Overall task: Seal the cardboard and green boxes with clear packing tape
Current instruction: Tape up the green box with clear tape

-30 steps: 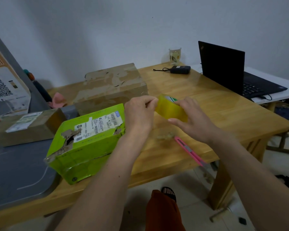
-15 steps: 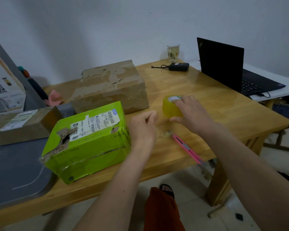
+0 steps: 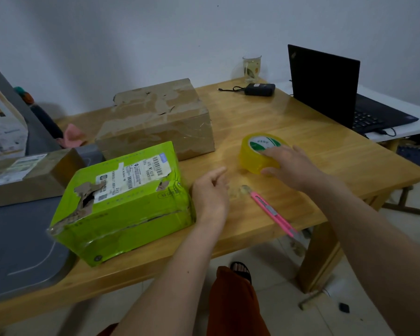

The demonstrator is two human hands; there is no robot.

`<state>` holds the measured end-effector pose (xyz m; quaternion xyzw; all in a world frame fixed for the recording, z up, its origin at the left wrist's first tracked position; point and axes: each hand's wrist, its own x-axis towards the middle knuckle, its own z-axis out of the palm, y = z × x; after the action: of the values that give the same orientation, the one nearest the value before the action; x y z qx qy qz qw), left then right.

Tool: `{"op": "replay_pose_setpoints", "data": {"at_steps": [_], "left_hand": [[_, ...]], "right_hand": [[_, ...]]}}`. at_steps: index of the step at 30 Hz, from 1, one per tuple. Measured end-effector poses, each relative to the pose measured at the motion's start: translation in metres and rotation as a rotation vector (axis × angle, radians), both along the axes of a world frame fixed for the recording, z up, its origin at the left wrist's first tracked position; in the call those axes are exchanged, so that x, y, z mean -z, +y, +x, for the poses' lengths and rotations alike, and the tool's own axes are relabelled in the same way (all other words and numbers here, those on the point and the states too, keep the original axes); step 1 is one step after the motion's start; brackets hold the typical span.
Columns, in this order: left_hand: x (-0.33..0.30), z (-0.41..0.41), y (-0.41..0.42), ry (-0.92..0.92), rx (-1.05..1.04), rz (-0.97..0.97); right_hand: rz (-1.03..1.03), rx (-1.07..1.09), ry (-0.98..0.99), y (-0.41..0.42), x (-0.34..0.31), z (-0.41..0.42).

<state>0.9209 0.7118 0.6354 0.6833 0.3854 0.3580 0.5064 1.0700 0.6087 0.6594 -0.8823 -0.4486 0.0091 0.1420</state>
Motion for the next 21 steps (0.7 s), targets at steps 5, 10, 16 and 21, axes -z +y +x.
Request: {"op": "replay_pose_setpoints", "data": {"at_steps": [5, 10, 16, 21], "left_hand": [[0.007, -0.010, -0.011, -0.017, -0.006, -0.022], [0.006, -0.013, -0.010, 0.025, -0.013, 0.009], [0.012, -0.011, -0.005, 0.117, 0.012, 0.050], [0.008, -0.011, -0.012, 0.190, 0.013, 0.106]], "right_hand": [[0.000, 0.034, -0.002, 0.017, 0.007, 0.007], [0.048, 0.051, -0.009, 0.022, 0.010, 0.003], [0.005, 0.113, 0.017, -0.009, -0.017, -0.046], [-0.170, 0.134, 0.105, -0.018, -0.006, -0.068]]}}
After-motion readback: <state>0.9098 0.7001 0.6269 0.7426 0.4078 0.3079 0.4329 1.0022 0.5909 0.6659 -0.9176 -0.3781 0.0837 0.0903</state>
